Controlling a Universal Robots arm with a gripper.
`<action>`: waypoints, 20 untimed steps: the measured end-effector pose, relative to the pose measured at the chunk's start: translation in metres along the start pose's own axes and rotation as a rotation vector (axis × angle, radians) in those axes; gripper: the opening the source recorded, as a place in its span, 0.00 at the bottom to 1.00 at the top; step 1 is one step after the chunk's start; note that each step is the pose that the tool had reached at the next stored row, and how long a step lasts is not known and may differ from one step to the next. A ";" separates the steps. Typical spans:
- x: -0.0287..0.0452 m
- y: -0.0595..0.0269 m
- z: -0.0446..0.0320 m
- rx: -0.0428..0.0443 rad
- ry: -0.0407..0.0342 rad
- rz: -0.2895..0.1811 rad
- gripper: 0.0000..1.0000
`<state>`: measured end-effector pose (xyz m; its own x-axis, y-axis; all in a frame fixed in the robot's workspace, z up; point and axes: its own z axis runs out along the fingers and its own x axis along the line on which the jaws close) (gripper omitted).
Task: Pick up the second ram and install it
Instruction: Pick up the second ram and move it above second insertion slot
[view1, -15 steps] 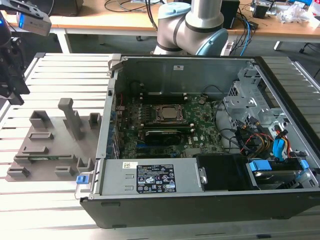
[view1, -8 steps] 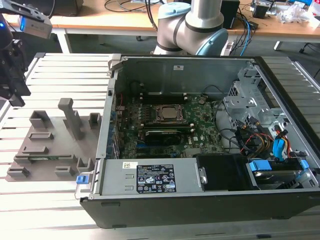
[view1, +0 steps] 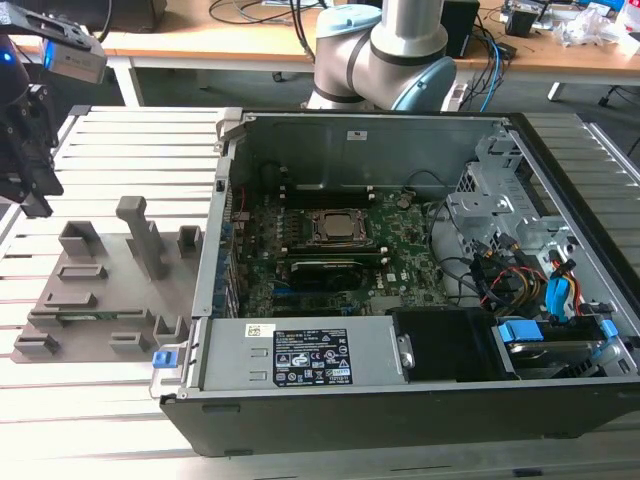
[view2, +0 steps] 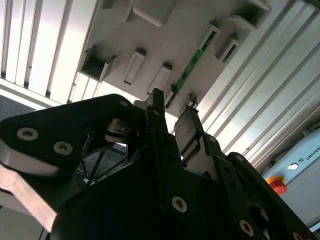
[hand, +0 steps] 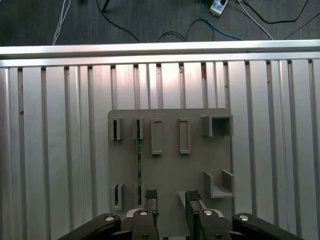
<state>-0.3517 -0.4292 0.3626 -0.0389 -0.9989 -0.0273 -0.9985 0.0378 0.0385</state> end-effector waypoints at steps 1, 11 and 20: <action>0.0000 0.0000 0.0004 0.0000 0.0000 0.000 0.36; 0.0003 -0.0004 0.0099 0.0000 0.0001 0.000 0.36; 0.0005 -0.0006 0.0156 -0.0001 0.0001 0.000 0.36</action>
<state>-0.3517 -0.4292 0.3469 -0.0388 -0.9989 -0.0272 -0.9985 0.0377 0.0385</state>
